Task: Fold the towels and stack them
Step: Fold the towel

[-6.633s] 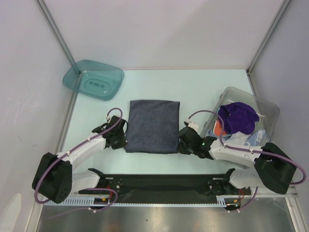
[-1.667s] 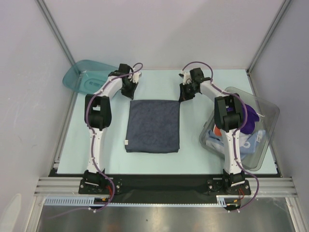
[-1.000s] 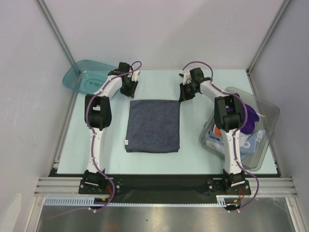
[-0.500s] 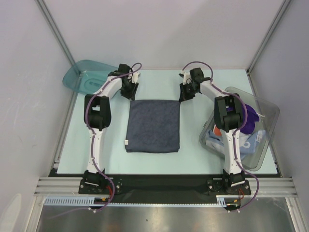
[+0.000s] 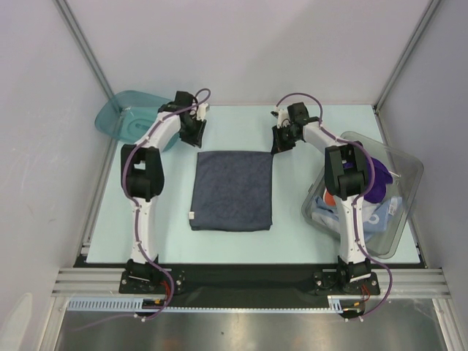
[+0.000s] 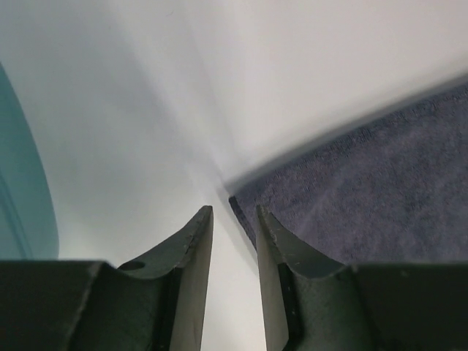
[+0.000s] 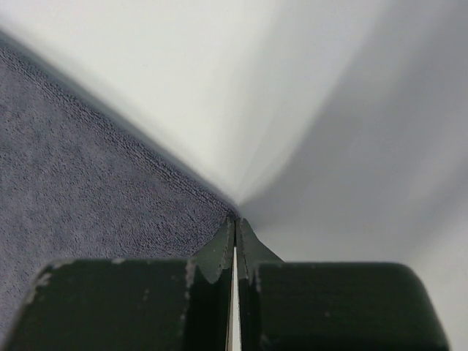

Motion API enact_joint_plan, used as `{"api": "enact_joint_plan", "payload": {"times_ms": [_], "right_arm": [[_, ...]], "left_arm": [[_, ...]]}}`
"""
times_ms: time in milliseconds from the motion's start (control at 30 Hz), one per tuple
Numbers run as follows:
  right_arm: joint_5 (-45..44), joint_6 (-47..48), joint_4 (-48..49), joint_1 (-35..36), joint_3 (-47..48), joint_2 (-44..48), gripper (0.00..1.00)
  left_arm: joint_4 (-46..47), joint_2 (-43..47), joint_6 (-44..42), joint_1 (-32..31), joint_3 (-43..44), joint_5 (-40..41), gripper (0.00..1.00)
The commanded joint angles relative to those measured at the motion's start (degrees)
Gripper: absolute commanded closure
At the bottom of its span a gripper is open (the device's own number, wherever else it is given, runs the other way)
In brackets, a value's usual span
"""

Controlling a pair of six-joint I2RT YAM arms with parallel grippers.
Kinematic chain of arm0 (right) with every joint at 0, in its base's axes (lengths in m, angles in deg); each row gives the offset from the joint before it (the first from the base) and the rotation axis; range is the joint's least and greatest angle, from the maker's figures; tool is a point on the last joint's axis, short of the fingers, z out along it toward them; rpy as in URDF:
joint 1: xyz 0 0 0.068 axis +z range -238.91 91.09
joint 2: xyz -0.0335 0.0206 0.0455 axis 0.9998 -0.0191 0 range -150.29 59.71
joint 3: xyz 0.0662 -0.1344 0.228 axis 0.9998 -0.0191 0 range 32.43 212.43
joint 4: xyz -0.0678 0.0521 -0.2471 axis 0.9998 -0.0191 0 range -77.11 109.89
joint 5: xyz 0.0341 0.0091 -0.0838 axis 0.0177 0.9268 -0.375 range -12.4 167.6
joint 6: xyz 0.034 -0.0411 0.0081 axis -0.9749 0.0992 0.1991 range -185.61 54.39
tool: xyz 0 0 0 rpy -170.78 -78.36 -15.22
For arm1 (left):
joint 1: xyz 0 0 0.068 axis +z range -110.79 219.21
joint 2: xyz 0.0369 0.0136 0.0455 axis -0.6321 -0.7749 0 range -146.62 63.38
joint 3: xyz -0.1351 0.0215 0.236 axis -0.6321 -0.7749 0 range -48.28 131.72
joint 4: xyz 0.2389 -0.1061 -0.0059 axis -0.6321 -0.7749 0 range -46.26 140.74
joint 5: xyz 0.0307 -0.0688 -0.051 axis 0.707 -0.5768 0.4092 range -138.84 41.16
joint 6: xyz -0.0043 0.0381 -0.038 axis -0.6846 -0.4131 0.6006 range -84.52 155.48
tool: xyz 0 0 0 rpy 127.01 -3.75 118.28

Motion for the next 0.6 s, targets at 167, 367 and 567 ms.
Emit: {"api": "enact_joint_plan", "payload": {"times_ms": [167,367,567], "right_arm": [[-2.21,1.60,-0.33,0.24,2.01,-0.09,1.00],[-2.65,1.96,-0.15,0.06,2.28,-0.35,1.00],[-4.22,3.36,-0.33,0.15,3.68,-1.41,1.00]], "left_arm": [[0.70,3.82,1.28,-0.83,-4.82,-4.17,0.80],[1.15,-0.58,2.34,-1.10,-4.74,-0.22,0.85],[0.27,-4.62,3.74,-1.10,-0.52,4.43,0.83]]}}
